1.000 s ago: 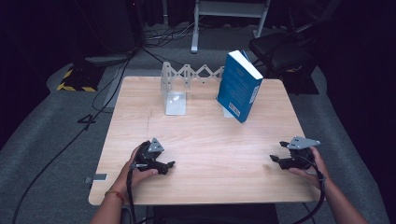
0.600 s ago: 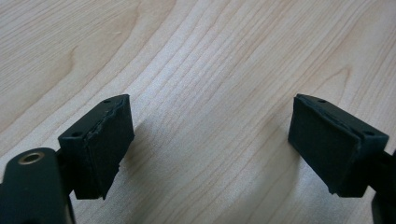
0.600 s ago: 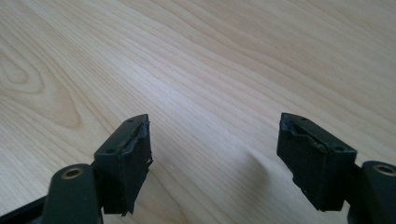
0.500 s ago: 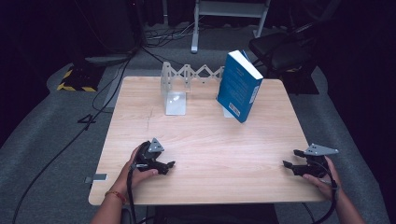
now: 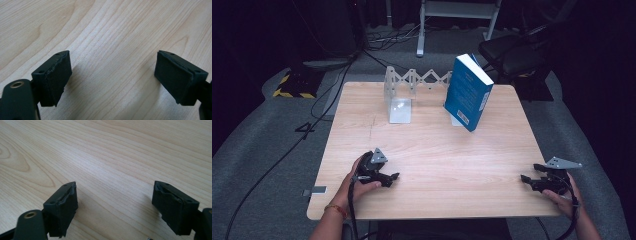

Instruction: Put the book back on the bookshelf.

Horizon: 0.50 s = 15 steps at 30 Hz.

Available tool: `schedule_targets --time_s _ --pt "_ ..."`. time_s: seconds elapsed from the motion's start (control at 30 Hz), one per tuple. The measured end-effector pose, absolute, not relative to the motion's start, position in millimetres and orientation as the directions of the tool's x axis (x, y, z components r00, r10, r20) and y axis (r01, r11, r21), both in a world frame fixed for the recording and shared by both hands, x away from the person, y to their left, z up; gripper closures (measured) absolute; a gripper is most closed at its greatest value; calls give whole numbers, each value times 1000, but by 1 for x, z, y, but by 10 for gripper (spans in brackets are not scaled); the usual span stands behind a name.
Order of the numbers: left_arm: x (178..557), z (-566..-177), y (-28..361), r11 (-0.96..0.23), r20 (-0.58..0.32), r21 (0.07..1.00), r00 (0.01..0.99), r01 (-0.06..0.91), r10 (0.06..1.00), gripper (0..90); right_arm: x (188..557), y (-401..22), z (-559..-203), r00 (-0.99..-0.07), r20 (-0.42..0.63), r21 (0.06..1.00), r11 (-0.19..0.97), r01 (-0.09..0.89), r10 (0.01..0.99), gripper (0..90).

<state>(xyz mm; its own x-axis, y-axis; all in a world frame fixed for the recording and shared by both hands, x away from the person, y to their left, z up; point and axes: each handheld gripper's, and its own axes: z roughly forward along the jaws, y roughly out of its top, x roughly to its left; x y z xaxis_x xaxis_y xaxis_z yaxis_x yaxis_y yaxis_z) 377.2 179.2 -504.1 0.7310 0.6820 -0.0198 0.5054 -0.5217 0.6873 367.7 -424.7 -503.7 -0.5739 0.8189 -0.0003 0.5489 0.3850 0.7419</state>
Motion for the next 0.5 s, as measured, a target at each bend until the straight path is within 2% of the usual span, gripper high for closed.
schedule_targets --time_s 0.5 --pt "379 -504 178 -526 -18 687 735 502 677 133 368 -425 -504 -572 -1 742 384 550 820 206"
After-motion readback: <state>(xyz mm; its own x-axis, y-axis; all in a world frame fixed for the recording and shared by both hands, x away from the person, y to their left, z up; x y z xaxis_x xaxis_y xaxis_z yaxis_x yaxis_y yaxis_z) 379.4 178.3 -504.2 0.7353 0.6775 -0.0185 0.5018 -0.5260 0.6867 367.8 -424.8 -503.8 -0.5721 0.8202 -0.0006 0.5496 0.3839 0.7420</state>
